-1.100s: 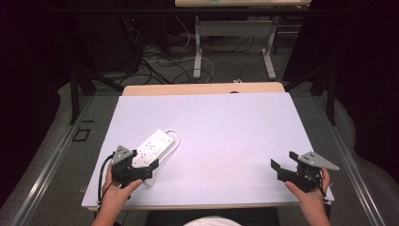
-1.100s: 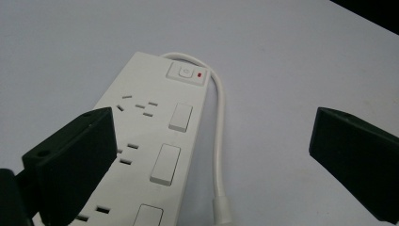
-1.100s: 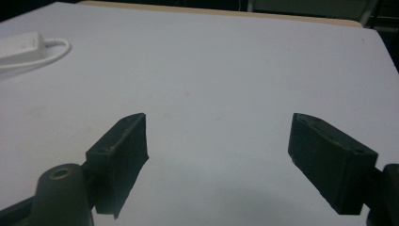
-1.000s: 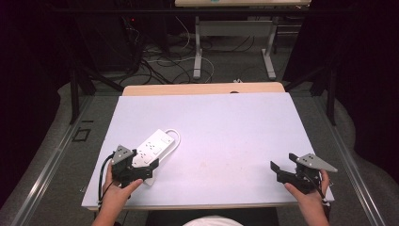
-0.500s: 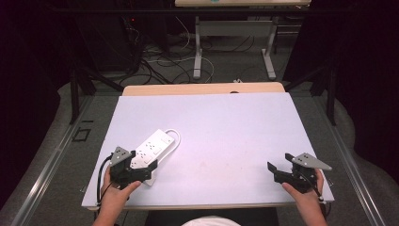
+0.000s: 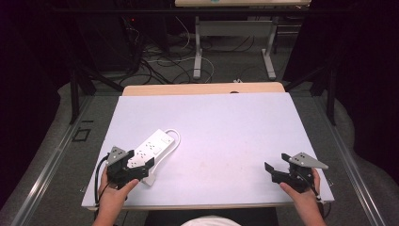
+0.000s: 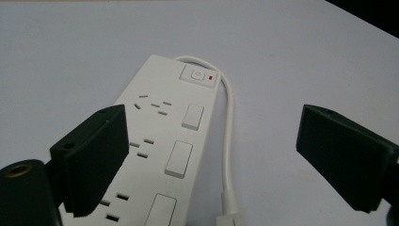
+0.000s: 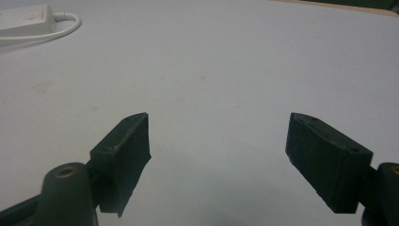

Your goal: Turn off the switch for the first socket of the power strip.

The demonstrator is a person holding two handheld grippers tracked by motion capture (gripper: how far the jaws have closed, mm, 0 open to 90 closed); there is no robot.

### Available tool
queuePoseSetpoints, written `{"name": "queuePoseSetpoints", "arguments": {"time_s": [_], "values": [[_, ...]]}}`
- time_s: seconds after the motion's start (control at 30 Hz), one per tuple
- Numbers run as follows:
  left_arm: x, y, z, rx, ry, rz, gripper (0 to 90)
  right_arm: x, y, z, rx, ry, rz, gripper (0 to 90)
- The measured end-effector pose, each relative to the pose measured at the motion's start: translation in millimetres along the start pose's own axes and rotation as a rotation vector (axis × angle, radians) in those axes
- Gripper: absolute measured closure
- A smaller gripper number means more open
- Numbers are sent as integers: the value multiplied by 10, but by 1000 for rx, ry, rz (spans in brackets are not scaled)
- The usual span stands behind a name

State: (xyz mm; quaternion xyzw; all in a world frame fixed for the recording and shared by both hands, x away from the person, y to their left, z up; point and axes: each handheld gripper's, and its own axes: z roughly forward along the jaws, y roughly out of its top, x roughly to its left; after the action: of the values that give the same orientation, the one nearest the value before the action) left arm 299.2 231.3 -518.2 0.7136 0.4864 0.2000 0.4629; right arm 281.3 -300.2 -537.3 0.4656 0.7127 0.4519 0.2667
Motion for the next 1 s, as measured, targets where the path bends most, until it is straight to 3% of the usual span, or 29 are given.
{"name": "queuePoseSetpoints", "arguments": {"time_s": [0.2, 0.6, 0.63, 1.0], "values": [[-13, 36, -3, 15, 22, 18, 168, 10, 1, 1, 8, 15, 10, 220], [-32, 181, -42, 33, 26, 53, 260, 11, 2, -13, 3, 6, 7, 220], [-36, 190, -42, 30, 20, 38, 270, 8, 1, -11, -1, 5, 1, 220], [-22, 374, -74, 33, 26, 31, 348, 8, 3, -15, 0, 6, 4, 220]]}}
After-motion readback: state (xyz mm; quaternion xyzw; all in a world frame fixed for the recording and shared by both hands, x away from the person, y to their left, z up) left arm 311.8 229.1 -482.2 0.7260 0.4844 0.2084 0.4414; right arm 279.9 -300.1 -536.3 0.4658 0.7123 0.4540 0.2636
